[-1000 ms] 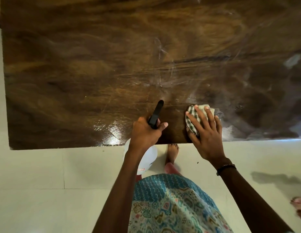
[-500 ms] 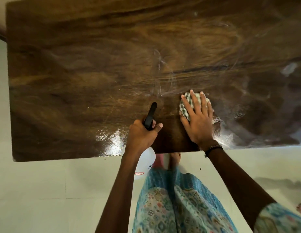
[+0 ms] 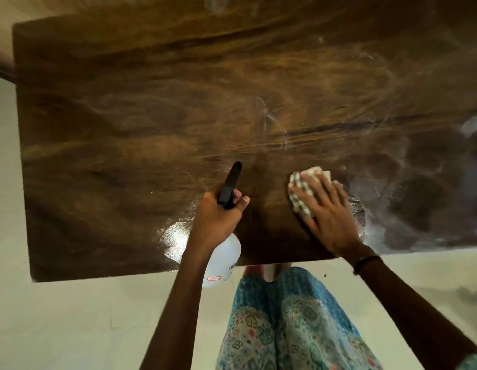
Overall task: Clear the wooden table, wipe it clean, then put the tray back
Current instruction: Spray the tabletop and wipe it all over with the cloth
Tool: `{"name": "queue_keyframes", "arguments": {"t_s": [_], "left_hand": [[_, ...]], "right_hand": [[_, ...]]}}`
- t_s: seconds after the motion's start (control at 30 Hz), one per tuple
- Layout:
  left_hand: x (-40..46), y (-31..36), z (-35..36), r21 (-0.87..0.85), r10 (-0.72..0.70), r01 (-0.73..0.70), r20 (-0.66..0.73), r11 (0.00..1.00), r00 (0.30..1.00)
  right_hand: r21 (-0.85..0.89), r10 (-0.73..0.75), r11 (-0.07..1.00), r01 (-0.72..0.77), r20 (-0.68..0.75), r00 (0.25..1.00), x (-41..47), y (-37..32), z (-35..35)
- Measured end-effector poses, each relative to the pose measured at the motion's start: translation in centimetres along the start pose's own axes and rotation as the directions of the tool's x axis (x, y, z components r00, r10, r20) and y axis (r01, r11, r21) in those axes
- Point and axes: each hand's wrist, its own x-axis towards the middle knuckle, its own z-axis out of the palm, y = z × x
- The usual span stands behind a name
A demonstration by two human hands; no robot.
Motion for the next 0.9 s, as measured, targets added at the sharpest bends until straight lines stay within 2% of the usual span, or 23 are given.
{"name": "queue_keyframes", "arguments": {"t_s": [0.1, 0.2, 0.27, 0.33, 0.4, 0.47, 0.5, 0.6, 0.67, 0.73, 0.8, 0.9], "left_hand": [[0.7, 0.3, -0.5, -0.011, -0.003, 0.003, 0.007, 1.000, 1.000], [1.2, 0.7, -0.2, -0.024, -0.001, 0.000, -0.019, 1.000, 1.000], [1.5, 1.0, -0.1, -0.023, 0.006, -0.006, -0.031, 1.000, 0.999], [1.5, 1.6, -0.1, -0.012, -0.003, 0.003, -0.033, 1.000, 0.999], [1.7, 1.8, -0.2, 0.015, -0.020, 0.020, -0.032, 1.000, 0.999], [2.1, 2.0, -0.3, 0.036, -0.007, 0.008, -0.026, 0.999, 1.000], [2.3, 2.0, -0.4, 0.040, -0.001, 0.002, -0.029, 0.999, 1.000], [3.1, 1.9, -0.7, 0.030, 0.003, -0.003, -0.018, 1.000, 1.000], [3.5, 1.9, -0.9, 0.036, 0.017, -0.016, -0.013, 0.999, 1.000], [3.9, 2.0, -0.9, 0.034, 0.031, -0.030, -0.017, 0.999, 0.999], [4.1, 2.5, -0.9, 0.025, 0.027, -0.026, -0.026, 0.999, 0.999], [4.8, 3.8, -0.6, 0.030, 0.016, -0.014, -0.069, 0.999, 0.998]], "right_hand": [[0.061, 0.182, 0.982, -0.180, -0.034, 0.983, 4.3, 0.0, -0.7], [0.092, 0.255, 0.964, -0.248, -0.078, 0.964, 9.2, -3.2, -0.6], [0.113, 0.172, 0.980, -0.162, -0.080, 0.982, 10.9, -6.1, 0.1], [0.129, -0.025, 0.991, 0.035, -0.079, 0.997, 10.4, -8.0, 0.8], [0.090, -0.229, 0.969, 0.231, -0.028, 0.973, 8.0, -7.9, 1.1], [0.043, -0.289, 0.957, 0.288, 0.021, 0.957, 5.0, -5.5, 0.9], [0.038, -0.250, 0.968, 0.249, 0.026, 0.968, 3.9, -3.9, 0.5], [0.068, 0.014, 0.998, -0.016, 0.028, 1.000, 3.4, 0.0, -0.8], [0.100, 0.152, 0.983, -0.152, 0.009, 0.988, 5.6, 0.3, -1.3], [0.119, 0.232, 0.967, -0.227, -0.035, 0.972, 9.0, -1.4, -1.5], [0.123, 0.206, 0.972, -0.199, -0.052, 0.977, 12.1, -4.0, -1.3], [0.148, -0.011, 0.989, 0.017, -0.041, 0.999, 14.6, -7.5, -0.4]]}}
